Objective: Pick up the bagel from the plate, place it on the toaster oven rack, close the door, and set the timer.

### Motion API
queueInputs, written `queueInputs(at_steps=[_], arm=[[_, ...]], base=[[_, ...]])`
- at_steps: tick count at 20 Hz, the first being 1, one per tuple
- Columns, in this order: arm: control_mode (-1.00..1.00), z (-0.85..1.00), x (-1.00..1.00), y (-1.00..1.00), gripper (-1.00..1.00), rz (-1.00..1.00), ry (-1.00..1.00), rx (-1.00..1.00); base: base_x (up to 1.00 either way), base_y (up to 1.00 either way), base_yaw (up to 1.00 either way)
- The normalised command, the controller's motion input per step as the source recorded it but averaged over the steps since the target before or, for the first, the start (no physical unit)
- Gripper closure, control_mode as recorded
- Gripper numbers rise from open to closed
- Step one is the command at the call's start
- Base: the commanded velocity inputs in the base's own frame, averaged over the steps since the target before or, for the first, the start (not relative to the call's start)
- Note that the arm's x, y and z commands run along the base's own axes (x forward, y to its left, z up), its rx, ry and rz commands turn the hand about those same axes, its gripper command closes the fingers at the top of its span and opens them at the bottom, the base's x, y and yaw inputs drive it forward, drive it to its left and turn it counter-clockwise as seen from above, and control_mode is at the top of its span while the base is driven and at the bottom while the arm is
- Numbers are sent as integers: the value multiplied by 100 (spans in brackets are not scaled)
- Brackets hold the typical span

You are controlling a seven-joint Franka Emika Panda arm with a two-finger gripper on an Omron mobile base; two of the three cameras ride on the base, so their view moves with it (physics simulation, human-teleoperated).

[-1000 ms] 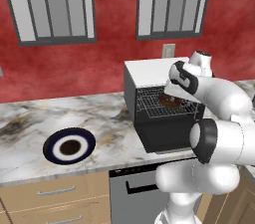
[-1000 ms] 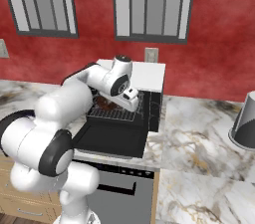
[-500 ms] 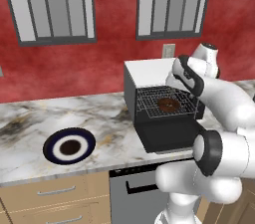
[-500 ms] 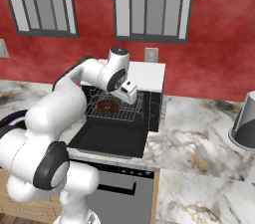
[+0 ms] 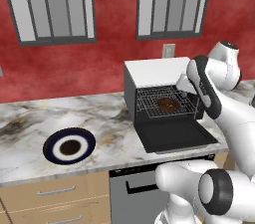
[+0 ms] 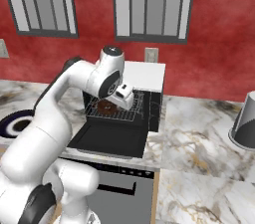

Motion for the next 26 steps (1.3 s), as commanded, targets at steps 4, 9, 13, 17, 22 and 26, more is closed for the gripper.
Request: queueInputs(at_steps=[4,9,13,17,22,26], arm=[[-100,-12,-79,16,-100,16,8,-12],[-100,-37,-15,10,-100,19,10,-9],[-100,-35,0,12,-100,21,3,-2],[-100,-45,23,8,-100,21,0,0],[-100,-41,37,7,-100,18,0,0],[-100,-21,55,18,-100,11,0,0]], base=[[0,0,0],[0,0,0],[0,0,0],[0,0,0],[0,0,0],[0,0,0]])
